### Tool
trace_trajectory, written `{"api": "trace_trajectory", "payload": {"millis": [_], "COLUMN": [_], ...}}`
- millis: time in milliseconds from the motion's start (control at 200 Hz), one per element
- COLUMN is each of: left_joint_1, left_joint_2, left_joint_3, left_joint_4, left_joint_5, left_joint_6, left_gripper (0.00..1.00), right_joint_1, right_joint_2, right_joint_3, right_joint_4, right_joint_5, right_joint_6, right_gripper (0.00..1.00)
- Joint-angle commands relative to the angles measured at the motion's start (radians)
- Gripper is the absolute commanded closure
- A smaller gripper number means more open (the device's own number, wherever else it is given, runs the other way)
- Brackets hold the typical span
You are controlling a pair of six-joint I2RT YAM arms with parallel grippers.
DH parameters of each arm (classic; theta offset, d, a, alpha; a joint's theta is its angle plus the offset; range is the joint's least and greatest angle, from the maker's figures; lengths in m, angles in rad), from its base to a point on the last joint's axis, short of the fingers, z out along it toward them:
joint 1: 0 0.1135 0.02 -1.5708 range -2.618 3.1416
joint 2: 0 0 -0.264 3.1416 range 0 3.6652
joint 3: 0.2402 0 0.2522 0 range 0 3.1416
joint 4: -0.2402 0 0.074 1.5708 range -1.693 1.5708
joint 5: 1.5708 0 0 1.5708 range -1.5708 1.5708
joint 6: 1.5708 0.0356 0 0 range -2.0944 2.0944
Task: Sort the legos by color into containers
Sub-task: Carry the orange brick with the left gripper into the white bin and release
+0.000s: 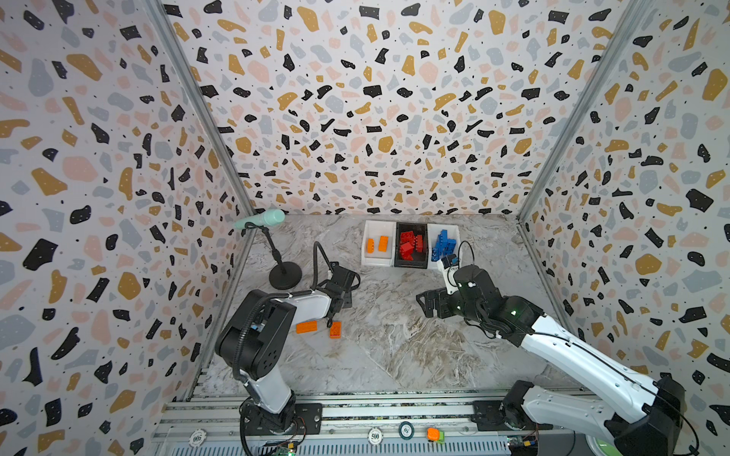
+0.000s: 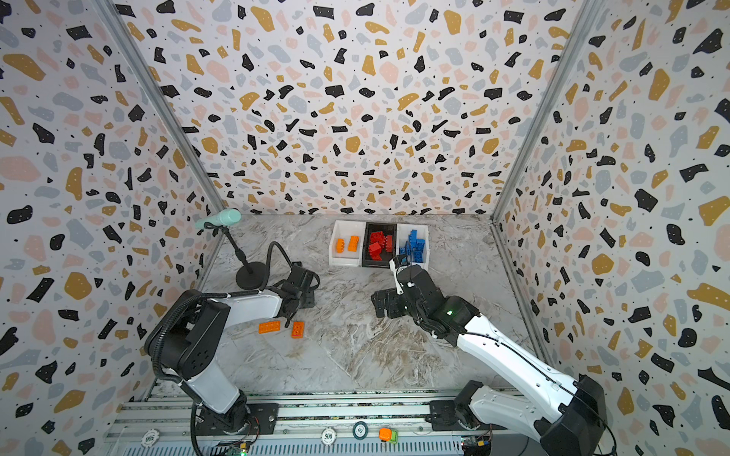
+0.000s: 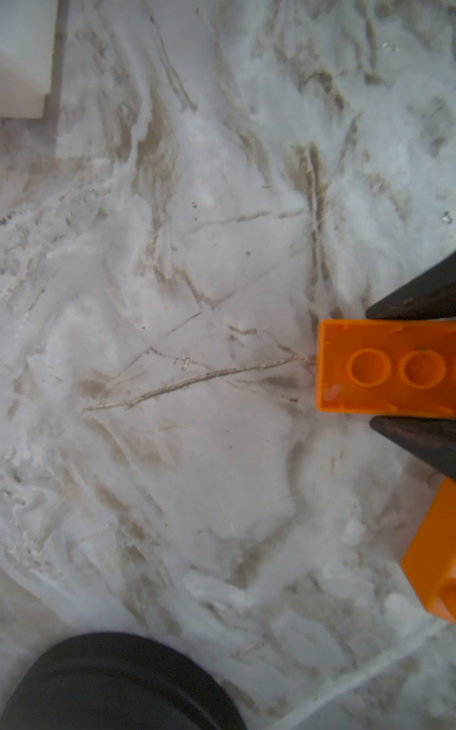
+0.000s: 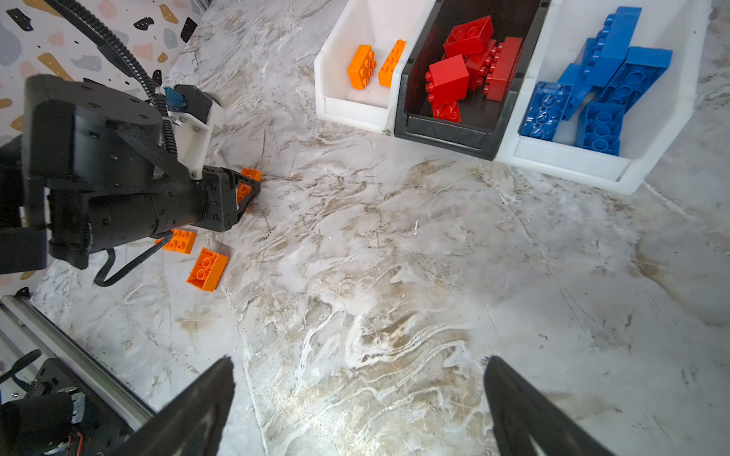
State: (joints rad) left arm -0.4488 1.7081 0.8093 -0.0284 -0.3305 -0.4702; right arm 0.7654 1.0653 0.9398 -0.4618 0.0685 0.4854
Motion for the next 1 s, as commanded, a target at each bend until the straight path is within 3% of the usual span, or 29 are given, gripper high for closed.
{"api": "trace_trajectory", "payload": {"millis": [0, 215, 460, 866, 936, 996], "left_joint_1": [0.005, -0.005, -0.067, -0.12, -0.12, -0.12], "left_joint_2": [0.024, 0.024, 0.076, 0.413, 0.48, 0.528], "left_joint_3": [0.017, 0.122, 0.362, 0.911, 1.006, 1.073], "left_joint_4": [-0.018, -0.086, -0.182, -0.24, -0.256, -0.261], "left_joint_5": [0.007, 0.016, 0.007, 0.004, -0.001, -0.014], "left_joint_6": [-0.003, 0.013, 0.04, 0.087, 0.093, 0.092], "left_gripper": [0.72, 0.74, 0.73, 0.7, 0.64, 0.48], "right_joint_1": [0.005, 0.003, -0.007, -0.092, -0.104, -0.113], "right_joint_2": [-0.017, -0.018, -0.022, -0.021, -0.01, -0.002], "right_joint_3": [0.026, 0.008, 0.001, -0.025, -0.027, -0.031], "right_joint_4": [-0.024, -0.014, -0.012, 0.011, 0.011, 0.011], "right_joint_5": [0.023, 0.025, 0.034, -0.017, -0.02, -0.022], "right_joint_6": [-0.011, -0.016, -0.028, -0.046, -0.049, -0.05], "right_gripper": [0.01, 0.01, 0.01, 0.01, 0.01, 0.01]}}
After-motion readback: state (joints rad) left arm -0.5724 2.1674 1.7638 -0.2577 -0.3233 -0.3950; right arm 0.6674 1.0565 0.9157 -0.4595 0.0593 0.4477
